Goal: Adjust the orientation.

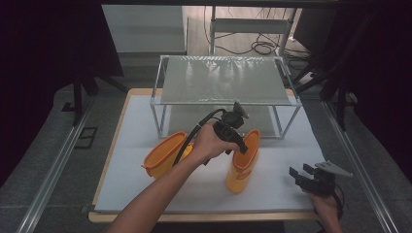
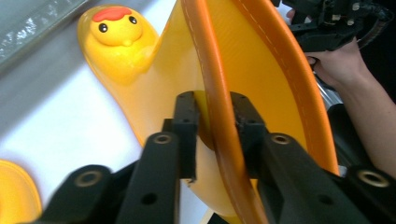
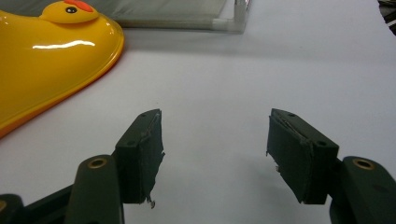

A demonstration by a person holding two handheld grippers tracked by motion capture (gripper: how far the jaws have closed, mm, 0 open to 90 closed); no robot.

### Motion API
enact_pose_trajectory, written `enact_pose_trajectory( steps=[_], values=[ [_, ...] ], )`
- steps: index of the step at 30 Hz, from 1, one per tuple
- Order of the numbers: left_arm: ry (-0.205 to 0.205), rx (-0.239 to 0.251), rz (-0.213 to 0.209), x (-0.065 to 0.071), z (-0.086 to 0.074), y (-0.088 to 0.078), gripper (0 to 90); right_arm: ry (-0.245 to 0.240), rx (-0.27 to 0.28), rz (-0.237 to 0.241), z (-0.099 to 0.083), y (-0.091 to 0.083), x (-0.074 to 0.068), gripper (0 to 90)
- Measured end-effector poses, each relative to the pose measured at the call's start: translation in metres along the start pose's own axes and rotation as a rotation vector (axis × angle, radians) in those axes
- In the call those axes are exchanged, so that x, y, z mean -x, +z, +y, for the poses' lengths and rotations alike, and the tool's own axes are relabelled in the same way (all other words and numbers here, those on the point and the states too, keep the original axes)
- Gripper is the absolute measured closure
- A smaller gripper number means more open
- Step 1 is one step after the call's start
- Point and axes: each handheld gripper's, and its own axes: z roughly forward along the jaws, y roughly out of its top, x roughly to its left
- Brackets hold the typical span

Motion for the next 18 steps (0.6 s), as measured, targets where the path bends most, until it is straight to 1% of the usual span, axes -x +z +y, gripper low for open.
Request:
enact_pose_trajectory(
  steps=[2,3,6,7,10,11,14,16,17,18],
  values=[
    [0.0,0.002,0.014,0.001,0.0,0.0,82.8,-0.002,0.0,0.0,0.0,0.0,0.0,35.7],
    [0.0,0.002,0.014,0.001,0.0,0.0,84.1,-0.002,0.0,0.0,0.0,0.0,0.0,35.7],
    [-0.002,0.018,0.042,-0.001,0.002,-0.004,85.7,0.001,0.0,-0.001,0.0,0.0,0.0,35.7],
    [-0.006,0.022,0.044,-0.002,0.002,-0.005,85.9,0.001,0.001,-0.002,0.0,0.0,0.0,35.7],
    [-0.012,0.024,0.045,-0.003,0.004,-0.007,86.2,0.001,0.0,-0.004,0.001,0.0,0.0,35.7],
    [-0.014,0.027,0.037,-0.004,0.005,-0.01,86.2,0.0,0.0,-0.004,0.001,-0.001,0.001,35.7],
    [-0.009,0.033,0.036,-0.002,0.007,-0.014,86.3,0.001,0.003,-0.005,0.001,-0.001,0.001,35.7],
    [0.002,0.036,0.035,0.001,0.008,-0.02,86.3,0.004,0.005,-0.006,0.001,-0.001,0.002,35.7],
    [0.012,0.038,0.029,0.004,0.007,-0.027,86.3,0.004,0.005,-0.006,0.001,-0.001,0.002,35.7],
    [0.017,0.041,0.033,0.006,0.007,-0.031,86.2,0.006,0.005,-0.006,0.001,-0.002,0.002,35.7]
  ],
)
